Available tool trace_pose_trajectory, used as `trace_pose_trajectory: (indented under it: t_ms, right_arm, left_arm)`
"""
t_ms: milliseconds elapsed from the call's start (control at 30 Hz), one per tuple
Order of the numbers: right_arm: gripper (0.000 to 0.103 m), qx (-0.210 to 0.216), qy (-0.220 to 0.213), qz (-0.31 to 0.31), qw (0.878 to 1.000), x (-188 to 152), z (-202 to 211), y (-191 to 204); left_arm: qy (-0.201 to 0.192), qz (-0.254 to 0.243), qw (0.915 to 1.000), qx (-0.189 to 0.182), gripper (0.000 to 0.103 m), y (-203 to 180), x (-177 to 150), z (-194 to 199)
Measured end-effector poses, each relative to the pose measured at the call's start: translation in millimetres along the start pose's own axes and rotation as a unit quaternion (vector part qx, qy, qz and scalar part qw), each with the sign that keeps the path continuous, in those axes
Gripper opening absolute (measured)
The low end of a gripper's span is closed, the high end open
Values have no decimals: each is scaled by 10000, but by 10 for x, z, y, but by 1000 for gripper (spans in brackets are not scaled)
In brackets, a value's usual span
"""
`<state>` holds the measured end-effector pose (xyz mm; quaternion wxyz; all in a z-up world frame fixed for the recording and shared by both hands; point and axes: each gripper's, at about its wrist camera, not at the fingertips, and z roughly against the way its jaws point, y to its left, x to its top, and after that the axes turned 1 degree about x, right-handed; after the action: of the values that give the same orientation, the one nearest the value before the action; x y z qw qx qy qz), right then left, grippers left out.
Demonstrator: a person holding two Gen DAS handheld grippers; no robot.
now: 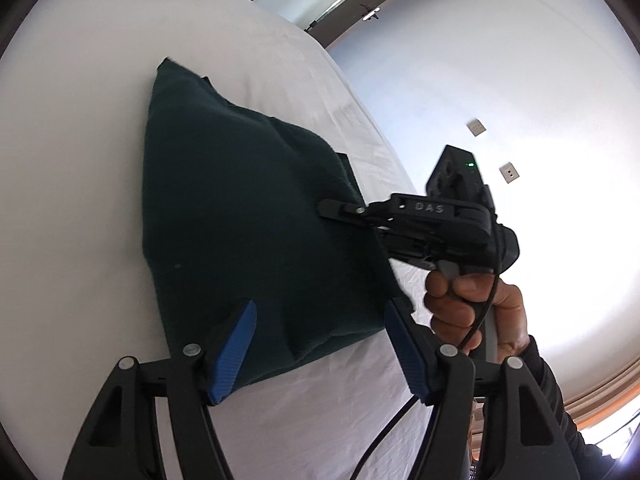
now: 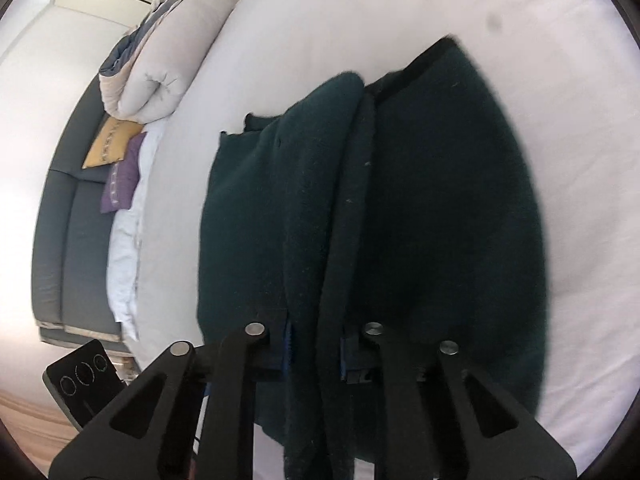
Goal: Fold small clothes
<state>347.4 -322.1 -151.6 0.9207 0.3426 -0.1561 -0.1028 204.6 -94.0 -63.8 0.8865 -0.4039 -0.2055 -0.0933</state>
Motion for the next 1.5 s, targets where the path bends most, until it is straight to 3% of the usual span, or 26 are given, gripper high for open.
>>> trace_pose_trajectory:
  t_ms: [200,367,600,733,867,1000,1067,1133,1400,1500]
  right_arm:
    - [12,-176,-125,42,9998,-4,376,-159]
    - [12,-185,-247,-203,9993,-74,663,-561]
    - [15,-7,-213,-237,9995,-10,503,-702]
    - [22,-120,-299,-330,9989,-199,661,-657]
    - [22,-249,-586,-130,9979,-542,949,-554]
    - [22,-388,-764,108,9963,-866,1152,-479]
    - [22,-694,-666,214,9951,-933,1115,-545]
    - [22,-739,-640,-21,9952,-938,1091,-693]
    - [23,-482,-832,-309,9949,-1080,1230,-977]
    - [28,-731,-946,-302,9924,-1123,1369,-916]
  left_arm:
    - [54,-151,9999,-59,68,-89,25,-91]
    - [112,-246,9996,-71,68,-150,80,-215]
    - [145,-284,9995,77,68,-262,63,-269]
    - [78,-419,9989,190,68,-284,62,-263]
    - [-27,-548,9980,300,68,-321,128,-236]
    - [-62,-1047,9922,676,68,-441,159,-316]
    - [181,-1201,9885,901,60,-436,96,-466]
    - [392,-1270,9851,1094,53,-386,12,-581]
    - [445,-1352,9817,1264,50,-267,-111,-656]
    - [450,-1402,9806,1291,50,-305,-105,-560]
